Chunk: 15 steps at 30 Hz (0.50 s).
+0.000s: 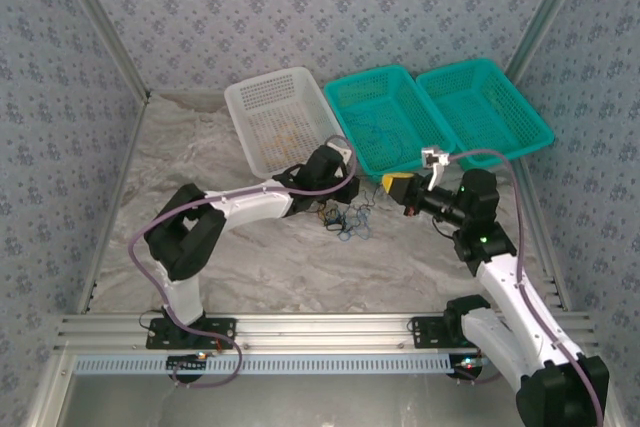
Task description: Untangle the cables
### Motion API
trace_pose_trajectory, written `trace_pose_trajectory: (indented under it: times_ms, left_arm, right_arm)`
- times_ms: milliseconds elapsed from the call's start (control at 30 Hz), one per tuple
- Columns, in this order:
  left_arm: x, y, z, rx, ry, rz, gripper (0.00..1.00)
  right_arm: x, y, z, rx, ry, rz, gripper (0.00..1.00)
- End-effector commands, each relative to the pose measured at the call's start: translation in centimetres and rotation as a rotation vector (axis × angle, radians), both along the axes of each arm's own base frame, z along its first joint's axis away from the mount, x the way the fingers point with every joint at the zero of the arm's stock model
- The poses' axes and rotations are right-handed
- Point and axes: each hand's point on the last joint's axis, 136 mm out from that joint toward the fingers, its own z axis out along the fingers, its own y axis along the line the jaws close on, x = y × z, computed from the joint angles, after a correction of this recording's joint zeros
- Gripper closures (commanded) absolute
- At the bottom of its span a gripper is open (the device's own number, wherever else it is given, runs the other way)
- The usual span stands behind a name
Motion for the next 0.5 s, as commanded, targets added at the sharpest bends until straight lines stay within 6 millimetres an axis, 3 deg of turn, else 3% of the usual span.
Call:
trace_pose_trajectory:
  times_ms: [0,67,233,467]
  left_arm:
    - [1.6,5.2,1.6,0.123,-0.071,0.195,0.93]
    - [1.9,6.4,3.0,0.104,-0.093,0.232,1.0]
    - [2.3,8.0,5.7,0.123,-0.127,0.286,1.0]
    - [2.5,9.5,10.3,0.144,-0.193,0.333,1.0]
  right_arm:
    - [-0.5,-0.1,3.4,0.013,-0.085,0.014,1.0]
    - [-0.4,-0.3,3.0,-0.008,-0.081,0.003,1.0]
    - [0.5,-0.8,1.6,-0.05,-0.04,-0.049,1.0]
    - [3.8,-6.2,-4.5,-0.268,0.202,-0.404,1.0]
